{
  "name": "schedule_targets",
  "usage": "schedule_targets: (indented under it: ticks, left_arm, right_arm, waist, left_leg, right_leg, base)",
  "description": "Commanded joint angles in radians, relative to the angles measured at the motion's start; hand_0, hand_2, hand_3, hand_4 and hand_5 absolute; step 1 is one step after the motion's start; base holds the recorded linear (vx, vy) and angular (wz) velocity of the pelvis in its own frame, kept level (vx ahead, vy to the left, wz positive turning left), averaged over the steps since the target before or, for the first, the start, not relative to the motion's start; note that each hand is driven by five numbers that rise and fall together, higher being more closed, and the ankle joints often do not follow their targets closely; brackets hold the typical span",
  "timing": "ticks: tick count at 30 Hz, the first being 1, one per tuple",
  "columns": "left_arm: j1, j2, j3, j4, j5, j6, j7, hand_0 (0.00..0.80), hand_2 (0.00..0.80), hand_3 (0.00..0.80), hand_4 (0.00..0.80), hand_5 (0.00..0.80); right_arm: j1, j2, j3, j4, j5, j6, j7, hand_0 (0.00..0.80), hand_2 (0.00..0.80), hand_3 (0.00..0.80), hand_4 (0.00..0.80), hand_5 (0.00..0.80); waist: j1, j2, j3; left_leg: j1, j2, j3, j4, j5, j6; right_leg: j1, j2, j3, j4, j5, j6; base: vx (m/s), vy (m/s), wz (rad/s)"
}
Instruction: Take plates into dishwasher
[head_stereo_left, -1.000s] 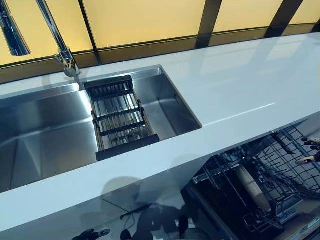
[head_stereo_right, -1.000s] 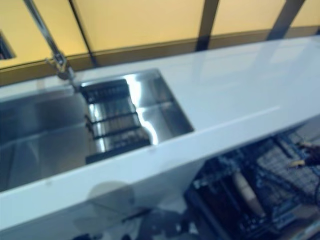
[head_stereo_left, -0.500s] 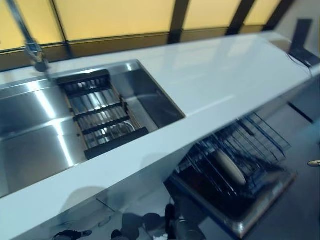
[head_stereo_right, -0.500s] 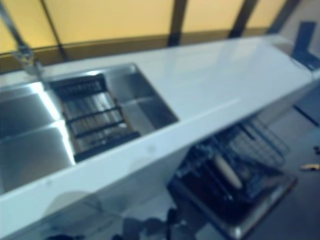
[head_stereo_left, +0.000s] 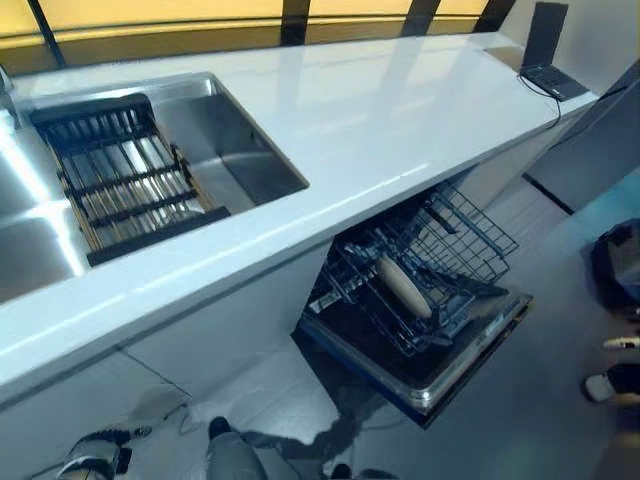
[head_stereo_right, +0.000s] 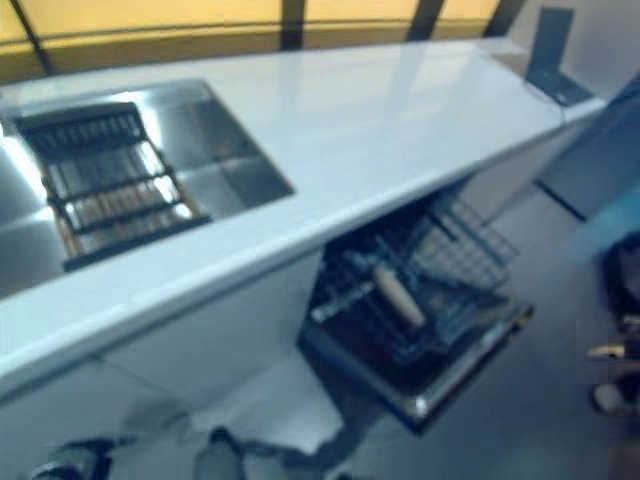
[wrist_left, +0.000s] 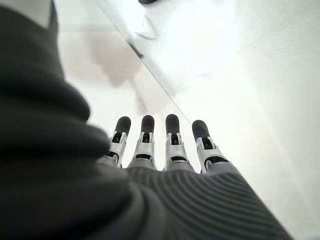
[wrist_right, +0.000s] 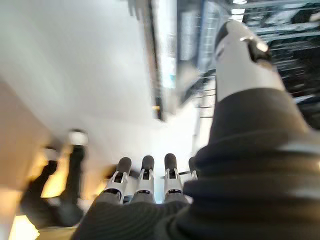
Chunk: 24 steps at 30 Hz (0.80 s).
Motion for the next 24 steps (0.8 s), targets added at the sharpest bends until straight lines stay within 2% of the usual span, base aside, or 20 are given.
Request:
schedule_targets:
  ticks: [1, 4, 8, 10, 12, 13, 14, 15, 16, 17, 18, 19, 20, 21, 22, 23, 24]
  left_arm:
    - [-0.012, 0.003, -0.013, 0.0, 0.001, -0.025, 0.018, 0.0, 0.0, 0.0, 0.0, 0.0]
    - [-0.014, 0.006, -0.016, -0.001, 0.005, -0.019, 0.014, 0.0, 0.0, 0.0, 0.0, 0.0]
    - [-0.001, 0.025, 0.006, 0.006, 0.006, 0.011, 0.003, 0.0, 0.0, 0.0, 0.0, 0.0]
    - [0.01, 0.035, 0.016, 0.01, 0.006, 0.043, -0.006, 0.0, 0.0, 0.0, 0.0, 0.0]
    - [0.035, 0.028, 0.028, 0.015, -0.004, 0.051, 0.0, 0.0, 0.0, 0.0, 0.0, 0.0]
    - [0.078, 0.024, 0.055, 0.023, -0.013, 0.042, 0.008, 0.0, 0.0, 0.0, 0.0, 0.0]
    - [0.085, 0.023, 0.059, 0.024, -0.018, 0.043, 0.012, 0.0, 0.0, 0.0, 0.0, 0.0]
    - [0.147, 0.011, 0.099, 0.032, -0.022, 0.014, 0.014, 0.0, 0.0, 0.0, 0.0, 0.0]
    - [0.179, -0.002, 0.126, 0.034, -0.035, 0.019, 0.013, 0.0, 0.0, 0.0, 0.0, 0.0]
    - [0.185, -0.013, 0.134, 0.042, -0.037, 0.015, 0.011, 0.0, 0.0, 0.0, 0.0, 0.0]
    - [0.199, -0.028, 0.148, 0.06, -0.047, -0.004, 0.011, 0.0, 0.0, 0.0, 0.0, 0.0]
    - [0.207, -0.034, 0.158, 0.067, -0.056, -0.016, 0.013, 0.0, 0.0, 0.0, 0.0, 0.0]
    - [0.199, -0.041, 0.16, 0.065, -0.048, -0.011, 0.005, 0.0, 0.0, 0.0, 0.0, 0.0]
    - [0.194, -0.043, 0.161, 0.061, -0.042, -0.008, 0.0, 0.0, 0.0, 0.0, 0.0, 0.0]
    - [0.181, -0.048, 0.154, 0.05, -0.037, -0.007, -0.003, 0.0, 0.0, 0.0, 0.0, 0.0]
    - [0.173, -0.055, 0.144, 0.045, -0.037, -0.013, 0.005, 0.0, 0.0, 0.0, 0.0, 0.0]
    - [0.165, -0.061, 0.138, 0.043, -0.034, -0.022, 0.013, 0.0, 0.0, 0.0, 0.0, 0.0]
  right_arm:
    - [-0.027, 0.001, -0.047, 0.073, 0.045, 0.004, -0.058, 0.0, 0.0, 0.0, 0.0, 0.0]
    - [-0.038, 0.04, -0.054, 0.096, 0.072, 0.042, -0.103, 0.0, 0.0, 0.0, 0.0, 0.0]
    - [-0.037, 0.081, -0.048, 0.077, 0.075, 0.075, -0.13, 0.0, 0.0, 0.0, 0.0, 0.0]
    - [-0.042, 0.107, -0.034, 0.055, 0.062, 0.096, -0.146, 0.0, 0.0, 0.0, 0.0, 0.0]
    - [-0.046, 0.116, -0.026, 0.053, 0.053, 0.097, -0.152, 0.0, 0.0, 0.0, 0.0, 0.0]
    - [-0.047, 0.116, -0.021, 0.052, 0.064, 0.116, -0.147, 0.0, 0.0, 0.0, 0.0, 0.0]
    - [-0.047, 0.116, -0.02, 0.051, 0.066, 0.123, -0.145, 0.0, 0.0, 0.0, 0.0, 0.0]
    - [-0.056, 0.114, -0.022, 0.058, 0.049, 0.154, -0.138, 0.0, 0.0, 0.0, 0.0, 0.0]
    - [-0.073, 0.111, -0.024, 0.093, 0.008, 0.15, -0.122, 0.0, 0.0, 0.0, 0.0, 0.0]
    - [-0.084, 0.112, -0.012, 0.115, 0.005, 0.143, -0.123, 0.0, 0.0, 0.0, 0.0, 0.0]
    - [-0.103, 0.127, 0.014, 0.14, -0.001, 0.137, -0.139, 0.0, 0.0, 0.0, 0.0, 0.0]
    - [-0.115, 0.141, 0.039, 0.143, -0.021, 0.137, -0.151, 0.0, 0.0, 0.0, 0.0, 0.0]
    - [-0.115, 0.155, 0.058, 0.16, -0.063, 0.132, -0.155, 0.0, 0.0, 0.0, 0.0, 0.0]
    - [-0.114, 0.162, 0.066, 0.172, -0.061, 0.13, -0.166, 0.0, 0.0, 0.0, 0.0, 0.0]
    - [-0.104, 0.179, 0.072, 0.202, -0.045, 0.133, -0.191, 0.0, 0.0, 0.0, 0.0, 0.0]
    - [-0.095, 0.192, 0.064, 0.226, -0.044, 0.132, -0.212, 0.0, 0.0, 0.0, 0.0, 0.0]
    - [-0.083, 0.197, 0.048, 0.258, -0.038, 0.125, -0.216, 0.0, 0.0, 0.0, 0.0, 0.0]
  waist:
    - [0.018, 0.008, 0.032]
    - [0.02, 0.035, 0.036]
    - [0.024, 0.067, 0.031]
    - [0.029, 0.098, 0.037]
    - [0.037, 0.118, 0.042]
    - [0.051, 0.135, 0.048]
    - [0.052, 0.136, 0.049]
    - [0.057, 0.145, 0.056]
    - [0.061, 0.152, 0.069]
    - [0.062, 0.155, 0.077]
    - [0.07, 0.157, 0.089]
    - [0.066, 0.156, 0.093]
    - [0.051, 0.141, 0.095]
    - [0.046, 0.133, 0.097]
    - [0.037, 0.113, 0.095]
    - [0.028, 0.105, 0.089]
    - [0.015, 0.1, 0.08]
  left_leg:
    - [0.006, -0.035, 0.065, -0.093, 0.008, 0.047]
    - [-0.002, -0.041, 0.074, -0.125, 0.036, 0.041]
    - [0.001, -0.048, 0.058, -0.173, 0.08, 0.022]
    - [-0.009, -0.042, 0.045, -0.223, 0.134, -0.001]
    - [-0.004, -0.037, 0.029, -0.284, 0.173, -0.022]
    - [-0.003, -0.023, 0.007, -0.369, 0.206, -0.044]
    - [0.0, -0.022, 0.005, -0.38, 0.211, -0.046]
    - [-0.037, 0.019, -0.003, -0.408, 0.238, -0.073]
    - [-0.042, 0.043, 0.001, -0.406, 0.241, -0.073]
    - [-0.025, 0.033, -0.008, -0.391, 0.251, -0.07]
    - [-0.004, 0.016, -0.026, -0.353, 0.218, -0.056]
    - [0.004, 0.016, -0.017, -0.276, 0.201, -0.049]
    - [0.019, 0.021, 0.037, -0.091, 0.159, -0.041]
    - [0.025, 0.014, 0.034, -0.024, 0.114, -0.031]
    - [0.072, -0.03, 0.023, 0.05, 0.005, 0.003]
    - [0.119, -0.068, 0.023, 0.093, -0.068, 0.023]
    - [0.161, -0.092, 0.03, 0.132, -0.11, 0.031]
  right_leg:
    - [0.082, 0.004, 0.052, 0.101, 0.005, 0.009]
    - [0.082, 0.017, 0.044, 0.124, -0.044, -0.004]
    - [0.092, 0.032, 0.051, 0.132, -0.1, -0.026]
    - [0.082, 0.058, 0.059, 0.166, -0.161, -0.055]
    - [0.074, 0.076, 0.062, 0.184, -0.196, -0.069]
    - [0.063, 0.093, 0.065, 0.212, -0.228, -0.091]
    - [0.061, 0.094, 0.065, 0.217, -0.232, -0.094]
    - [0.052, 0.112, 0.061, 0.215, -0.224, -0.11]
    - [0.041, 0.117, 0.051, 0.207, -0.204, -0.116]
    - [0.043, 0.125, 0.056, 0.194, -0.194, -0.121]
    - [0.039, 0.124, 0.054, 0.17, -0.166, -0.127]
    - [0.039, 0.119, 0.044, 0.148, -0.152, -0.135]
    - [0.035, 0.106, 0.008, 0.098, -0.113, -0.152]
    - [0.035, 0.097, -0.002, 0.072, -0.092, -0.153]
    - [0.026, 0.068, -0.01, 0.03, -0.046, -0.148]
    - [0.019, 0.055, -0.02, 0.006, -0.021, -0.138]
    - [0.011, 0.05, -0.025, -0.022, 0.0, -0.131]
  base:
    - [-0.351, -0.145, 0.22]
    - [-0.259, -0.073, 0.3]
    - [-0.185, -0.055, 0.22]
    - [-0.282, -0.102, 0.09]
    - [-0.186, -0.104, -0.02]
    - [-0.119, -0.109, -0.12]
    - [-0.093, -0.112, -0.1]
    - [-0.219, -0.149, 0.0]
    - [-0.262, -0.161, 0.08]
    - [-0.325, -0.167, 0.1]
    - [-0.261, -0.14, 0.08]
    - [-0.371, -0.233, 0.15]
    - [-0.317, -0.21, 0.22]
    - [-0.372, -0.211, 0.39]
    - [-0.282, -0.102, 0.72]
    - [-0.284, -0.089, 0.77]
    - [-0.202, -0.038, 0.62]
